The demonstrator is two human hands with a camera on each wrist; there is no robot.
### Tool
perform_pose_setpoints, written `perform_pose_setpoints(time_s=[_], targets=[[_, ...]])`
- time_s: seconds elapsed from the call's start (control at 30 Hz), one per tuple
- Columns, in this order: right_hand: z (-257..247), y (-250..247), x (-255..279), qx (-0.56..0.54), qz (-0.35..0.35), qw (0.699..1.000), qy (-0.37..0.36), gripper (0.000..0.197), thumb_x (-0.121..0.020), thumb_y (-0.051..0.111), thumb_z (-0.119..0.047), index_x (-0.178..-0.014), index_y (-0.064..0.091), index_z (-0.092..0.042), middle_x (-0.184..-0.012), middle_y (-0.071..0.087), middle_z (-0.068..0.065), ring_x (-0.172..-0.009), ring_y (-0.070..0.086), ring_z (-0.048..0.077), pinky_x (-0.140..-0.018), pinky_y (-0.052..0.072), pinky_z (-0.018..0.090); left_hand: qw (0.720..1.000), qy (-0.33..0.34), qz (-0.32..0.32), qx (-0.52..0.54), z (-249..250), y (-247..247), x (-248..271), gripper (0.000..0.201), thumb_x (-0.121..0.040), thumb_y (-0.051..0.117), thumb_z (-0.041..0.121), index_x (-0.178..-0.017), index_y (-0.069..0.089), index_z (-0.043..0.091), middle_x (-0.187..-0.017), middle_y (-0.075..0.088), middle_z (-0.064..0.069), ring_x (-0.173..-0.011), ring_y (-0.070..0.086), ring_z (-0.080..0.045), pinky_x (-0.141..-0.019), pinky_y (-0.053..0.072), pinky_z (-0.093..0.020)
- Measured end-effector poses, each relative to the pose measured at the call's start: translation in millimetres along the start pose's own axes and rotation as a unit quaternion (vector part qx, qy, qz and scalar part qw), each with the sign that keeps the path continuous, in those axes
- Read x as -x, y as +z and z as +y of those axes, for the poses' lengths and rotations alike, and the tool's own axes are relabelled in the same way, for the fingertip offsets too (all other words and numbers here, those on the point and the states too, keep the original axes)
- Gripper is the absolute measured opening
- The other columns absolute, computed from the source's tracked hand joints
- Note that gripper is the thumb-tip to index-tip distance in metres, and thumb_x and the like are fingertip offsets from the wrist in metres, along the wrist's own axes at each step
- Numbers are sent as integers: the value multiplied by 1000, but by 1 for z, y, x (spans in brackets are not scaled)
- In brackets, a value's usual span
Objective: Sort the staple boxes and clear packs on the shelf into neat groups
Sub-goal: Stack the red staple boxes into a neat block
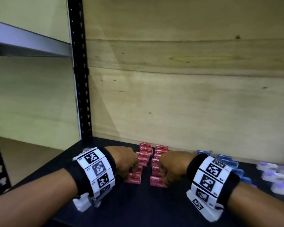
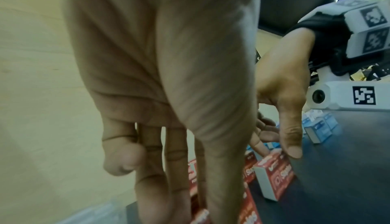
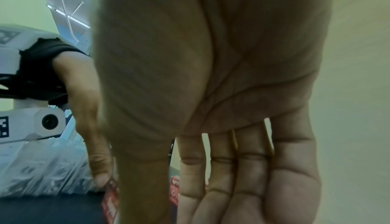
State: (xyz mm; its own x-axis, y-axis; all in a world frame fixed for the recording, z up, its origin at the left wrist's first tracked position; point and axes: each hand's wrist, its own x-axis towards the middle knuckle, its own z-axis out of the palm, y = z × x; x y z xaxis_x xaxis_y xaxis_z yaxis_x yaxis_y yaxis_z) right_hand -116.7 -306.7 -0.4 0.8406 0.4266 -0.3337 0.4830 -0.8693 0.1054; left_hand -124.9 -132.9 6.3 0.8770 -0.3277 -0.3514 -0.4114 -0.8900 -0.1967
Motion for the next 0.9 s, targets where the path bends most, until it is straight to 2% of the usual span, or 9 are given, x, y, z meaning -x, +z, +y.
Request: perform_pose_setpoints(time_s=[0.13, 0.23, 0.33, 0.43, 0.57, 0.7, 0.8, 0.9], targets=[[-5, 6, 11, 16, 35, 999, 19, 23, -87, 71, -25, -107, 70, -14, -107, 69, 3, -97, 66, 24, -84, 57, 37, 1000, 7, 15, -17, 5, 3, 8, 28, -89, 67, 22, -117, 64, 23, -115, 63, 0, -96, 59, -19, -79, 46, -30], [-8, 5, 31, 25, 54, 998, 21, 20, -89, 67, -30, -102, 71, -16, -101, 70, 2, -92, 66, 23, -80, 56, 35, 998, 34, 49, -13, 5, 6, 23, 21, -92, 63, 25, -113, 63, 21, -111, 64, 0, -89, 56, -17, -78, 45, -29], [-13, 8, 57, -4, 77, 997, 22, 18, -91, 64, -35, -98, 68, -19, -95, 67, -1, -87, 62, 20, -76, 52, 32, 993, 64, 100, 18, 6, 16, 40, 18, -94, 58, 31, -110, 63, 26, -110, 61, 3, -95, 58, -16, -84, 49, -32], [-18, 18, 85, -69, 126, 989, 32, 11, -87, 66, -33, -87, 65, -22, -87, 65, -5, -82, 62, 18, -72, 50, 30, 974, 94, 189, 82, 13, 37, 56, 17, -96, 54, 33, -110, 61, 28, -101, 50, 11, -102, 55, -14, -92, 45, -32], [-27, 46, 120, -148, 188, 969, 59, 12, -84, 67, -37, -89, 65, -26, -80, 66, -10, -79, 63, 9, -71, 49, 25, 930, 125, 294, 182, 21, 79, 73, 19, -98, 50, 32, -114, 60, 31, -103, 44, 17, -99, 52, -4, -91, 41, -24], [-34, 85, 136, -285, 215, 932, 63, 7, -83, 69, -34, -87, 64, -30, -71, 68, -12, -67, 63, 1, -65, 50, 18, 896, 119, 329, 274, 31, 123, 80, 20, -98, 51, 31, -115, 60, 35, -102, 43, 21, -97, 49, 4, -86, 34, -9], [-34, 109, 131, -379, 257, 887, 53, 7, -82, 73, -31, -84, 66, -32, -77, 67, -23, -62, 63, -1, -58, 47, 12, 878, 121, 350, 305, 39, 140, 79, 23, -98, 50, 34, -118, 61, 33, -102, 46, 19, -98, 50, 4, -87, 34, -6], [-33, 124, 122, -470, 275, 838, 35, 10, -81, 78, -24, -83, 69, -29, -76, 70, -15, -59, 61, 0, -59, 50, 16, 862, 124, 346, 348, 38, 141, 78, 22, -97, 54, 32, -117, 63, 36, -102, 48, 18, -97, 53, -2, -80, 37, -7]])
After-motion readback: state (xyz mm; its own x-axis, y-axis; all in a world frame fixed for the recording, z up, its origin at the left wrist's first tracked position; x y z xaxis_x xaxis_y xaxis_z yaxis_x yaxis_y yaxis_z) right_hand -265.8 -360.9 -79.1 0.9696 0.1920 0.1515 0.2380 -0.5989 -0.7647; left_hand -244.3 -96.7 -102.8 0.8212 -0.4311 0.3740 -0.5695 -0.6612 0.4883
